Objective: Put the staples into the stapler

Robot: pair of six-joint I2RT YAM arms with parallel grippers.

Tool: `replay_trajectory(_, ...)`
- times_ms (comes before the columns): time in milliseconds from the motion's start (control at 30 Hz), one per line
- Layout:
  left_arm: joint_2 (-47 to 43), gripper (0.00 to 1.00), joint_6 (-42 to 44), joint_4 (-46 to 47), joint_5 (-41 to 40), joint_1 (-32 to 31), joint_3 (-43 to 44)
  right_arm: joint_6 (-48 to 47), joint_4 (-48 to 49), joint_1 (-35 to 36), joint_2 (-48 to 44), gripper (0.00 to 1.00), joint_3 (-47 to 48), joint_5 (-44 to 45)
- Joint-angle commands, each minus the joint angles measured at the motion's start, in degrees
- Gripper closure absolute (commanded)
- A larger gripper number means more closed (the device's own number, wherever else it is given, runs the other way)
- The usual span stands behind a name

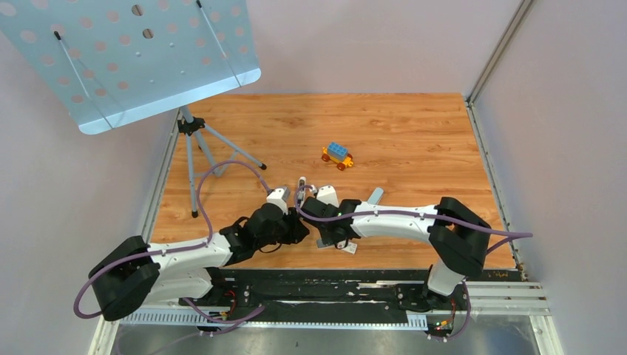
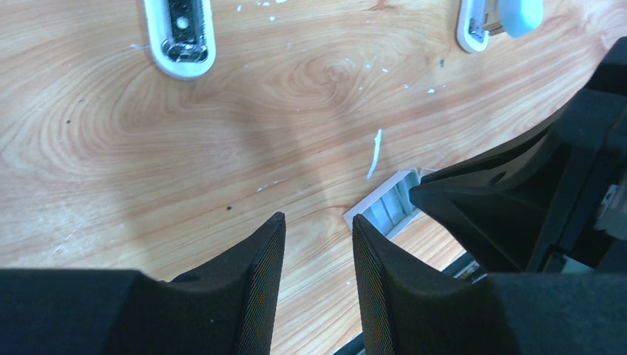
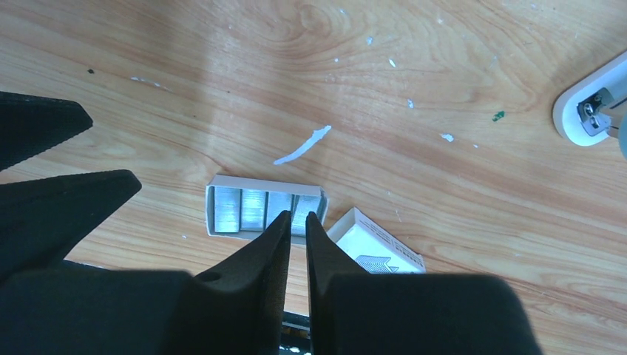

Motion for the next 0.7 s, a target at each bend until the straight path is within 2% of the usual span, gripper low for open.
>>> replay_trajectory(0, -0.9, 0.58, -0.7, -1.2, -2.3, 0.4, -1.7, 0.3, -0.2, 0.9, 1.7, 0.84, 2.0, -0.6)
replay_trajectory(400, -0.7, 0.58, -0.9, -0.8, -2.5, 0.4, -2.2, 0.5, 0.1, 1.0, 3.1, 0.83, 1.8, -1.0)
replay_trajectory(667, -2.0, 0.58, -0.8, -1.8, -2.9, 0.4, -2.3, 0.3, 0.1, 1.0, 3.0, 0.91, 1.6, -0.9)
